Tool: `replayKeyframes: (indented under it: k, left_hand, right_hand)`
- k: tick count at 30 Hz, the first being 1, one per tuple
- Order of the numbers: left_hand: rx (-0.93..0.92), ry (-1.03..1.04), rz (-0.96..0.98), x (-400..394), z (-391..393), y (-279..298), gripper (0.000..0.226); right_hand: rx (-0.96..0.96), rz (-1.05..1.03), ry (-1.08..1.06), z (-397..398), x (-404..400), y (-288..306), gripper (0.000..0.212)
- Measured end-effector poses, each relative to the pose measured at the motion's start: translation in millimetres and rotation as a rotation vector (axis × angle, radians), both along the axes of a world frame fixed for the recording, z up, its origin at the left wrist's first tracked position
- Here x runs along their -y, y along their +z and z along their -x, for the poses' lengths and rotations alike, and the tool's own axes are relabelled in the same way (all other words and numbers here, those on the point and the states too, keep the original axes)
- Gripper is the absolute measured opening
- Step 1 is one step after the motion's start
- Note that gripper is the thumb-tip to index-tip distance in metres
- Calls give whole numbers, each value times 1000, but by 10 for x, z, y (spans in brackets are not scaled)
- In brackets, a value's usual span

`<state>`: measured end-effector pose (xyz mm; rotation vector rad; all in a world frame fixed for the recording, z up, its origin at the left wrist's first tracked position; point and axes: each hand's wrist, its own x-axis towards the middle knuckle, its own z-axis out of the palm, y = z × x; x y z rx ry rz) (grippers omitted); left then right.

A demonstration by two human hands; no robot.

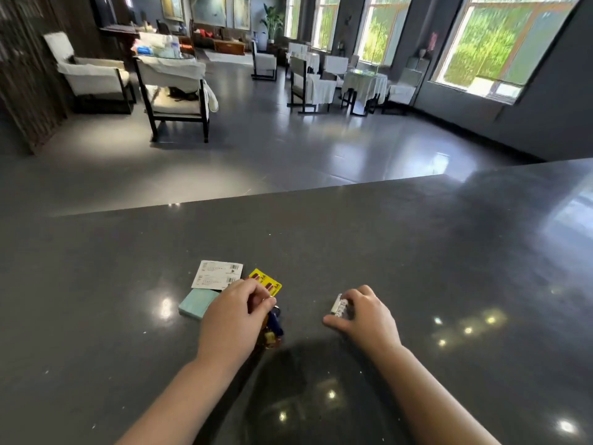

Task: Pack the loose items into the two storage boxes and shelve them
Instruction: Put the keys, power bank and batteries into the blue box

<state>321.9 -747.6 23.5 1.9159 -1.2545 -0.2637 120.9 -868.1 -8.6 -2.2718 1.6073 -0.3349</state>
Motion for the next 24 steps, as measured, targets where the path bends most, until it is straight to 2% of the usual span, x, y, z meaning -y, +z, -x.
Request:
replayKeyframes:
  k: [3,6,10,12,18,24]
  left_hand:
    - [1,-33,-40,191,89,-78,14]
    - [8,-59,-85,286,137,-176,15]
    - [13,-75,-124,314,135,-276,15]
    - [13,-81,-132,314,116,-305,16]
    - [15,-73,-151,238,46,-347,16]
    - [40,-11,-115,22,-102,-198,14]
  right_hand:
    - [-46,-25,-56,59,131,-66,51]
    - [-13,-33,-32,63,227,-117,53]
    - [21,-92,78,54,315,-149,73]
    - [39,-108,86,33,345,-174,76]
    - [27,-90,110,-89,370,-203,56]
    - [53,-60,229,-359,150,52,51]
